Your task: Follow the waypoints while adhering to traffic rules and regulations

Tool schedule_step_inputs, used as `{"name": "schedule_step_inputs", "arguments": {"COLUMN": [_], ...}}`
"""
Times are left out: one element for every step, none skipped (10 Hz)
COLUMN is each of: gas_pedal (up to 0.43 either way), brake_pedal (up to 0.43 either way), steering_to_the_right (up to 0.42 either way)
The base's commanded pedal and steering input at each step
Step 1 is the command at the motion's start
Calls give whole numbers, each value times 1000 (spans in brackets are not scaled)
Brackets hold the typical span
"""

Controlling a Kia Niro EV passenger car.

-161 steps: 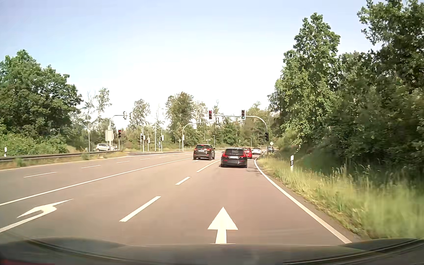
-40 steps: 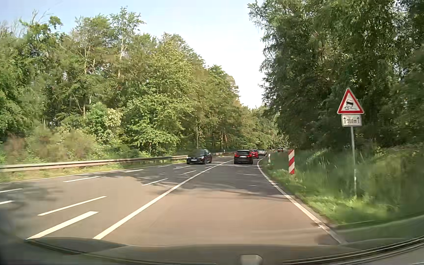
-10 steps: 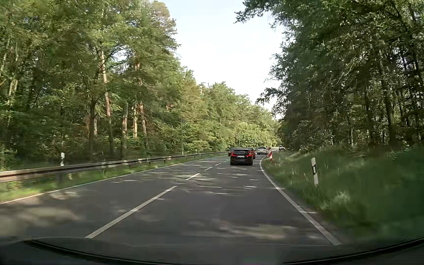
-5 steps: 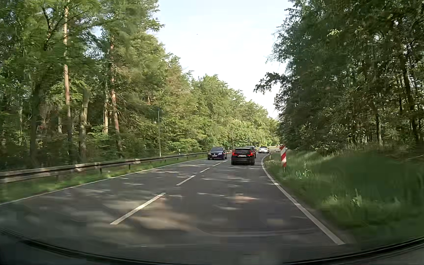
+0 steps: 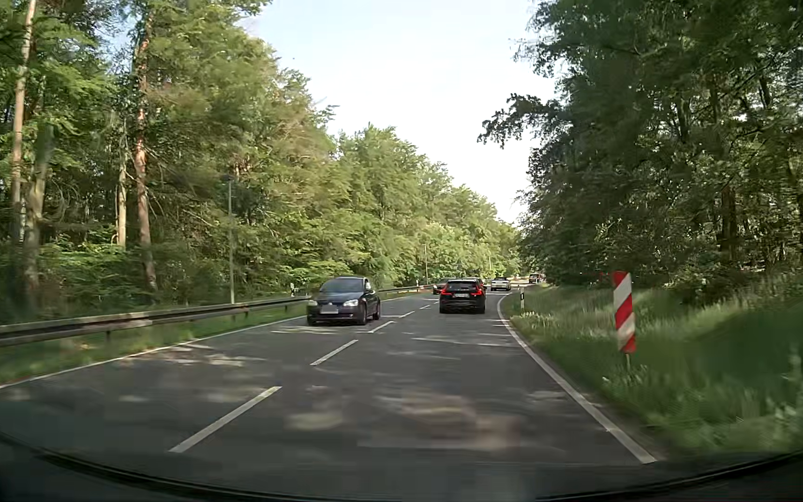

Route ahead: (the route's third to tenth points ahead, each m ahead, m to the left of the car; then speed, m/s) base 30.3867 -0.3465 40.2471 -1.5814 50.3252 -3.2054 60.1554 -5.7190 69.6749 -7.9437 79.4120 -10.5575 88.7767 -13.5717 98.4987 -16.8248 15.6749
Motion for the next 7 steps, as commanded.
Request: {"name": "schedule_step_inputs", "arguments": {"gas_pedal": [67,67,67,79,79,79,79], "brake_pedal": [24,24,24,24,24,24,24], "steering_to_the_right": [18,18,18,18,18,18,18]}}
